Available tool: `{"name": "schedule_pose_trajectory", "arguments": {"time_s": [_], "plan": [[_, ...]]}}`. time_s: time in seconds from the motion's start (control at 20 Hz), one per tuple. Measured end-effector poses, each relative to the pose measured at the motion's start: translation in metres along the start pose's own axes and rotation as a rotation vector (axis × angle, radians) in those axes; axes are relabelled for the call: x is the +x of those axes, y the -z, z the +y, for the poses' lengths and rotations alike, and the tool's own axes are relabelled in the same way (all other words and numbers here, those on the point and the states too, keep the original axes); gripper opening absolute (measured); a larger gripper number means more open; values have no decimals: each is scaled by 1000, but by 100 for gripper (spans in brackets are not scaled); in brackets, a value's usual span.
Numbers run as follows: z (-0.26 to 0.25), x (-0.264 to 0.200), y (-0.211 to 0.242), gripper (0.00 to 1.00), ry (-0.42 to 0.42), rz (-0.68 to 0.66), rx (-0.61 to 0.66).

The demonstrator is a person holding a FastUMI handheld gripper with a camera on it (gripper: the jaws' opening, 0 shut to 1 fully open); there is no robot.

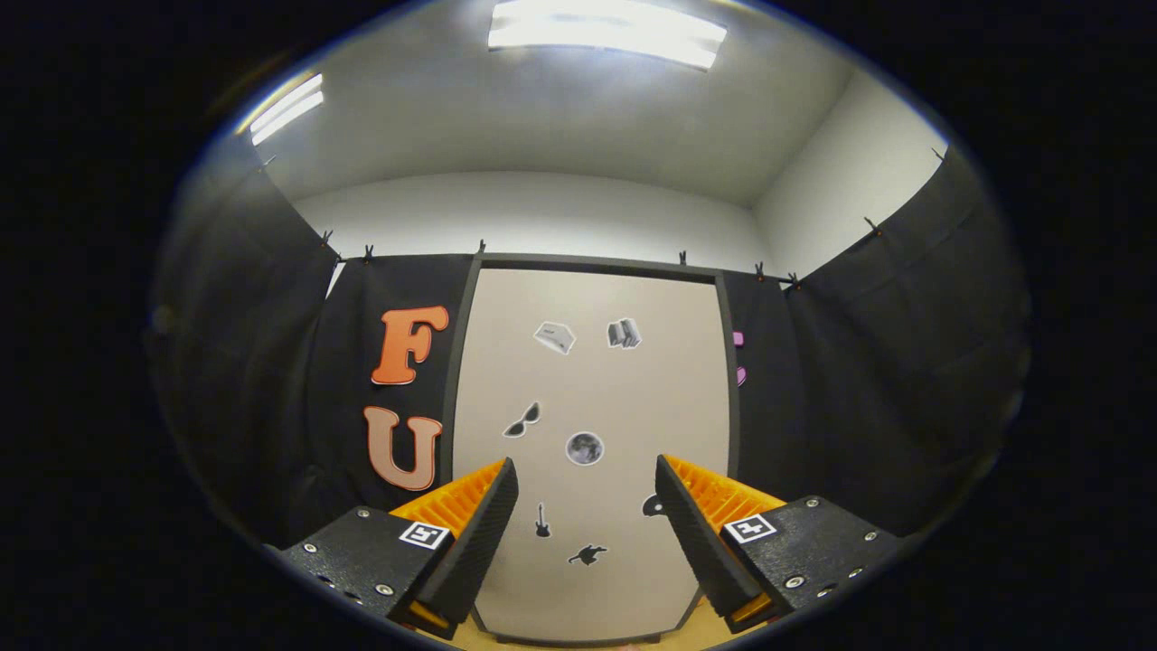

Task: Open the shoe cabinet door, grab the shoes and put them into the shoe cabinet, then close the shoe cabinet door.

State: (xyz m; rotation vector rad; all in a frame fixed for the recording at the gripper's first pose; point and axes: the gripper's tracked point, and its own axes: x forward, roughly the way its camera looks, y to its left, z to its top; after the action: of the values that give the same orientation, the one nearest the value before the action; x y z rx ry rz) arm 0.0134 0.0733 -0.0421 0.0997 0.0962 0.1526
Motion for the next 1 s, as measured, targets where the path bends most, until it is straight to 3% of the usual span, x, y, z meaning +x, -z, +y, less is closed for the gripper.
{"name": "schedule_pose_trajectory", "arguments": {"time_s": [0.5,0.7,1.0], "plan": [[79,51,105,94,-75,291,28],[96,76,139,89,-64,378,27],[107,100,182,72,-44,486,105]]}}
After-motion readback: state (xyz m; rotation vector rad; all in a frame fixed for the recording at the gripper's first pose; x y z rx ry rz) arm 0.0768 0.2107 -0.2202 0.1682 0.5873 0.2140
